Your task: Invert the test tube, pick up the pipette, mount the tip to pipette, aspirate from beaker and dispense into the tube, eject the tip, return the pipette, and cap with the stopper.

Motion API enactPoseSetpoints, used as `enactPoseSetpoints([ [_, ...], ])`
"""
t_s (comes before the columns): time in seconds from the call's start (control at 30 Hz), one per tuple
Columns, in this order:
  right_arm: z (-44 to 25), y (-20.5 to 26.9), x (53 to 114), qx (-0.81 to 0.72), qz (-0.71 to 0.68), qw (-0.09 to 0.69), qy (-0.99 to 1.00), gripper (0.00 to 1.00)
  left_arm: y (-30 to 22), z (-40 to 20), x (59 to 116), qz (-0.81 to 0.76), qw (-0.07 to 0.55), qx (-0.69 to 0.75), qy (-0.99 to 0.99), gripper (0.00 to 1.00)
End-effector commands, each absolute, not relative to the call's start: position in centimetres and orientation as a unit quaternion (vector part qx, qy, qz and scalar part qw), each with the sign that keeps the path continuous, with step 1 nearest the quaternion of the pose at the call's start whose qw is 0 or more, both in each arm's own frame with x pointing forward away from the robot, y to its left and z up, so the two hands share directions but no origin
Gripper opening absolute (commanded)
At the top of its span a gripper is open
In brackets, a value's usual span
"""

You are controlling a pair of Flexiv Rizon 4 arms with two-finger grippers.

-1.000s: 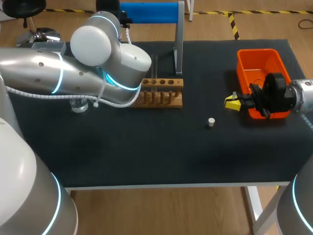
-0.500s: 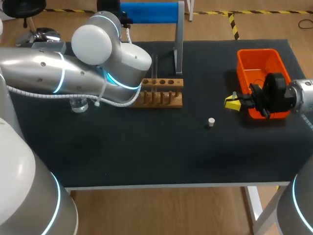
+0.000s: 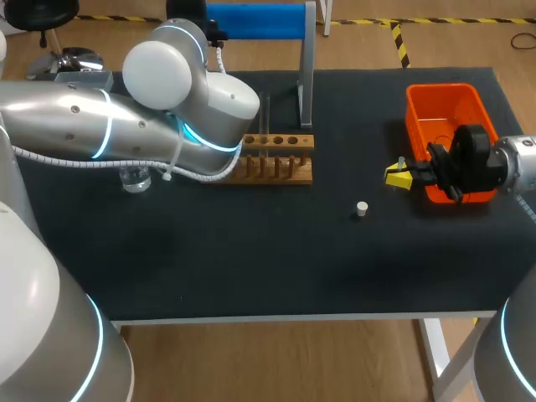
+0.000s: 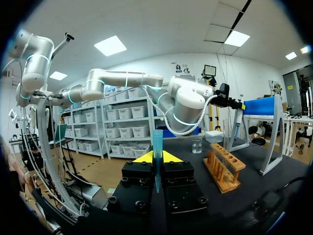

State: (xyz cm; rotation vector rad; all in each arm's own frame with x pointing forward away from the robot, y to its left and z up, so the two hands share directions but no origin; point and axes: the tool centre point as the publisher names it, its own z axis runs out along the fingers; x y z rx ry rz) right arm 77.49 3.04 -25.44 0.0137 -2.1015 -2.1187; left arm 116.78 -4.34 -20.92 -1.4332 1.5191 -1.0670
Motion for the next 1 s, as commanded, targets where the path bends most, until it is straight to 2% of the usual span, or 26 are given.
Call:
enactPoseSetpoints([
  [0.03, -25.4, 3.0, 77.4, 0.005, -0.707, 0.078, -0.703, 0.0, -4.5, -21.1, 117.2, -0.418, 0.388, -0.564, 0.597, 0.45],
  [0.13, -25.4, 3.0, 77.4, 0.005, -0.707, 0.078, -0.703, 0.0, -4.5, -21.2, 117.2, -0.417, 0.388, -0.564, 0.598, 0.37],
  [0.27, -25.4, 3.0, 77.4, 0.005, -0.707, 0.078, -0.703, 0.0, -4.6, -21.2, 117.2, -0.416, 0.388, -0.565, 0.598, 0.01],
  [1.0, -25.4, 3.0, 77.4, 0.005, -0.707, 0.078, -0.703, 0.0, -4.1, -17.9, 117.3, -0.424, 0.41, -0.554, 0.588, 0.0],
])
